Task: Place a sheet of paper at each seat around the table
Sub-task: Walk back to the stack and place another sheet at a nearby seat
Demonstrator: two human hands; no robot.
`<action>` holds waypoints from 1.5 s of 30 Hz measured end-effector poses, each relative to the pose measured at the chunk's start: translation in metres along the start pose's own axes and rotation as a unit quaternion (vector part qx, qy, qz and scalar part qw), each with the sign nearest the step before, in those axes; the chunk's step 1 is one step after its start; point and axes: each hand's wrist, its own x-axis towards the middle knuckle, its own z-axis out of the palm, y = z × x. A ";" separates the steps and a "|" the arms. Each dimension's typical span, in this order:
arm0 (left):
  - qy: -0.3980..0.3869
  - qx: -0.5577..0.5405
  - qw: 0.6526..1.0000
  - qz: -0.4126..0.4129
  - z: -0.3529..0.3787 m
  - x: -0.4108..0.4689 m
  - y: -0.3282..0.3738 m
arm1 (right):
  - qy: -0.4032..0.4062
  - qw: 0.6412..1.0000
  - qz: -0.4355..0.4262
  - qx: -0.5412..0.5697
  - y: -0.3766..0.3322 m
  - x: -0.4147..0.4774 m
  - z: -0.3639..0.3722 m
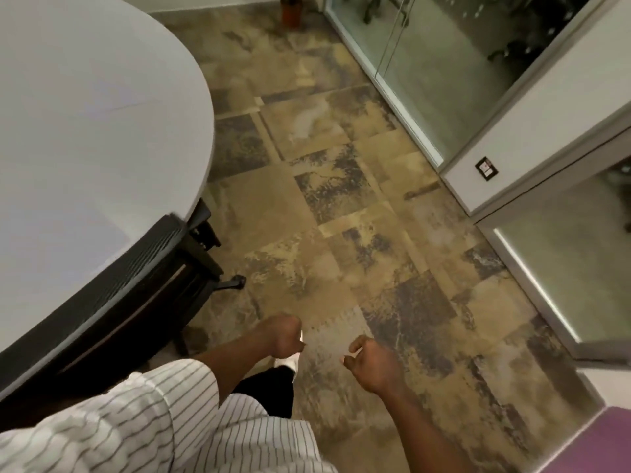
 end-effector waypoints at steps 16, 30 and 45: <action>0.138 -0.232 0.952 -0.146 -0.182 0.109 -0.001 | -0.004 0.984 -0.140 -0.115 -0.119 0.232 -0.219; 0.300 -0.352 0.818 -0.340 -0.324 0.150 -0.009 | -0.045 0.888 -0.381 -0.255 -0.303 0.418 -0.350; 0.401 -0.420 0.709 -0.401 -0.427 0.164 -0.102 | -0.072 0.816 -0.495 -0.289 -0.505 0.488 -0.367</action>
